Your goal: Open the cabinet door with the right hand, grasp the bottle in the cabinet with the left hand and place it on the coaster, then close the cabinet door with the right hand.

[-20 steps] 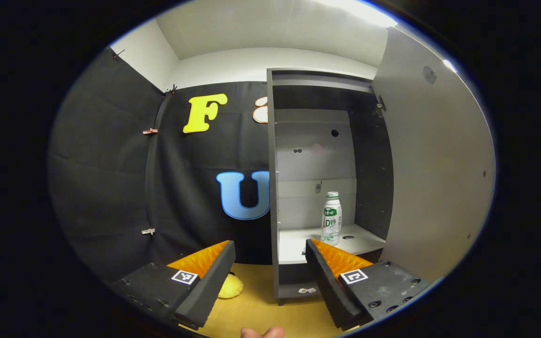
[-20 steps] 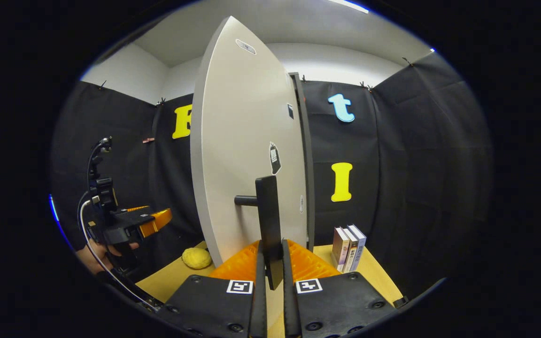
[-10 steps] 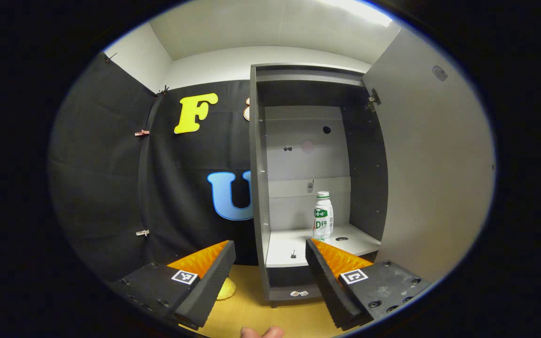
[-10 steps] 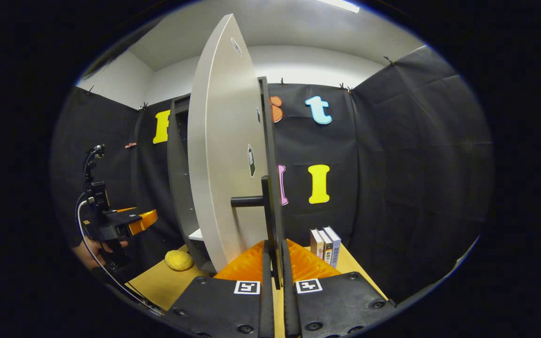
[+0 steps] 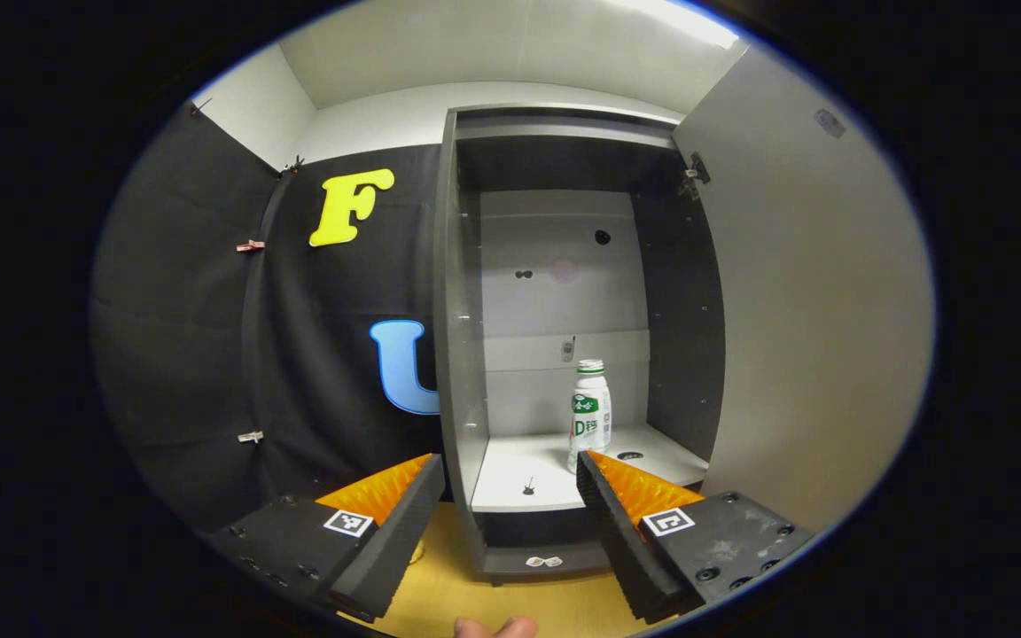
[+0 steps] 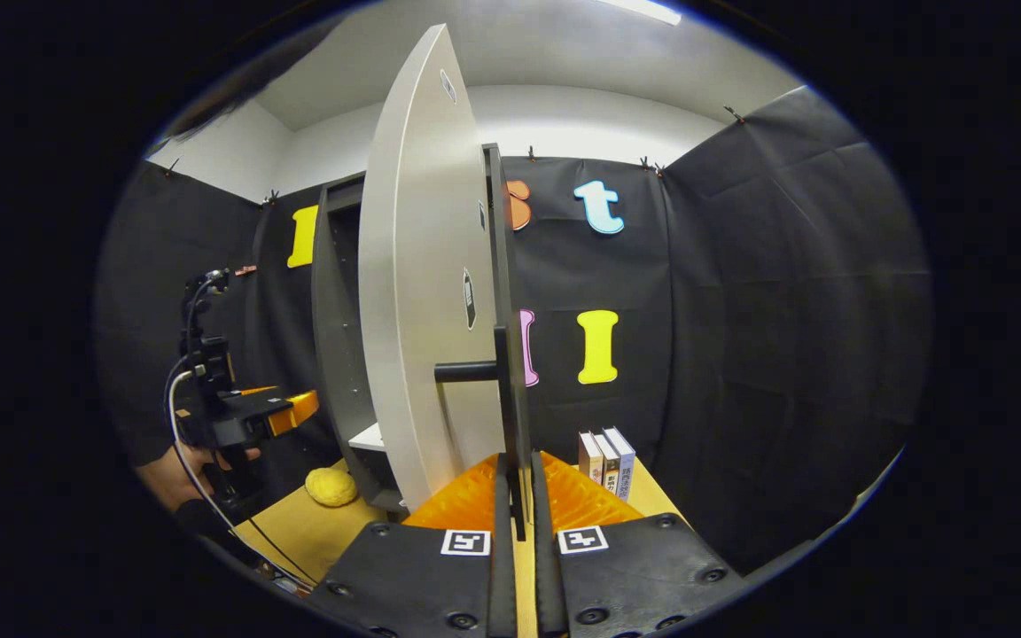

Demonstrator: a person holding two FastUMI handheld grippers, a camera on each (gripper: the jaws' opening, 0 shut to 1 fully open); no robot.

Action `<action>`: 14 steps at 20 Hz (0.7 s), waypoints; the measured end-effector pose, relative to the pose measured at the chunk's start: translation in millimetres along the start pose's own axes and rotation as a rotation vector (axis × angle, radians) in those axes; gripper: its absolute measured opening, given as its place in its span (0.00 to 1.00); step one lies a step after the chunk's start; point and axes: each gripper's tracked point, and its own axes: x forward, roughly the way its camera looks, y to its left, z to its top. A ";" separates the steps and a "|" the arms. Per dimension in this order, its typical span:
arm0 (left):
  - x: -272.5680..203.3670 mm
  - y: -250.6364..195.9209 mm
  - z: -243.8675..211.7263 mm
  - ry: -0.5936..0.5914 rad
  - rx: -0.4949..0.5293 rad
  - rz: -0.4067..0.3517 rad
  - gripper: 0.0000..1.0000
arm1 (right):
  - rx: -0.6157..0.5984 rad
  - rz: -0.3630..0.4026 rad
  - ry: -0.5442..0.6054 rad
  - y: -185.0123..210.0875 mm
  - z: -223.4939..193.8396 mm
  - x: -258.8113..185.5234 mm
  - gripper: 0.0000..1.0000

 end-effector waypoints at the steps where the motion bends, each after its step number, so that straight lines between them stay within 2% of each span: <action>1: 5.6 -5.3 1.2 -0.002 0.000 -0.009 0.94 | 0.013 0.003 0.006 -1.5 -0.6 -3.0 0.02; 2: 11.2 -11.4 1.6 -0.005 0.002 -0.016 0.94 | 0.026 0.021 0.013 -2.1 -0.7 -9.6 0.05; 3: 17.3 -16.9 3.3 -0.009 0.005 -0.020 0.92 | 0.028 0.027 0.018 -3.9 -1.7 -13.7 0.19; 4: 22.8 -22.3 3.1 -0.013 0.008 -0.024 0.95 | 0.022 0.034 0.018 -5.9 -0.7 -21.1 0.19; 6: 36.0 -35.3 3.1 -0.020 0.006 -0.040 0.92 | -0.012 0.035 0.008 -10.3 3.5 -27.1 0.18; 8: 48.5 -47.3 1.0 -0.018 0.002 -0.055 0.94 | -0.053 -0.013 -0.015 -28.2 8.4 -30.5 0.21; 11: 66.5 -58.8 1.3 -0.023 -0.001 -0.064 0.92 | -0.004 -0.080 -0.037 -51.3 18.4 -31.4 0.22; 13: 79.1 -66.0 2.4 -0.033 0.002 -0.068 0.92 | 0.048 -0.140 -0.043 -72.0 19.5 -26.9 0.43; 14: 85.6 -69.4 2.8 -0.038 0.005 -0.072 0.95 | 0.070 -0.174 -0.048 -85.5 21.0 -21.7 0.46</action>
